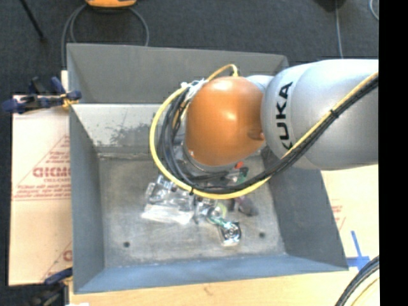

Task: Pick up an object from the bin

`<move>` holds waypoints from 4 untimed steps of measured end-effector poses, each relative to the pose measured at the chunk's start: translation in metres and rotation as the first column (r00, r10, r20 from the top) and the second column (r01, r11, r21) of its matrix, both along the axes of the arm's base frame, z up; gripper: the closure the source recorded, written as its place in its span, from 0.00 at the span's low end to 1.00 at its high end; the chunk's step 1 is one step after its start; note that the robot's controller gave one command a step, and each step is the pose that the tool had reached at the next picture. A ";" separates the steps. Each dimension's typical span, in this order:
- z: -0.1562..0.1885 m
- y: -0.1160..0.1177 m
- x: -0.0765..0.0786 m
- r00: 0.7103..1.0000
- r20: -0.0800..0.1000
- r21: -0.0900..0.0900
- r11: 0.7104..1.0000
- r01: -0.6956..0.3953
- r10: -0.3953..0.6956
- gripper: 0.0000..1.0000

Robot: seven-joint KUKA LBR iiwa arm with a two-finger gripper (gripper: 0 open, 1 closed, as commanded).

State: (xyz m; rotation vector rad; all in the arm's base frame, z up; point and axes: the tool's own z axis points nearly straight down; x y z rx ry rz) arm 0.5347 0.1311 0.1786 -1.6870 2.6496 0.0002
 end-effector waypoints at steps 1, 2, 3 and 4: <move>-0.097 -0.048 0.037 1.000 0.005 0.003 1.000 -0.022 0.022 0.00; -0.093 -0.046 0.038 1.000 0.010 0.004 1.000 -0.023 0.023 1.00; -0.028 -0.054 0.032 0.999 0.007 0.001 0.999 -0.046 0.046 1.00; 0.049 -0.044 0.045 0.998 0.009 0.001 0.998 -0.055 0.055 1.00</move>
Offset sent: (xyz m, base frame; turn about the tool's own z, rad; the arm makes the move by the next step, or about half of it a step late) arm 0.0347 -0.0467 -0.0984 -0.0272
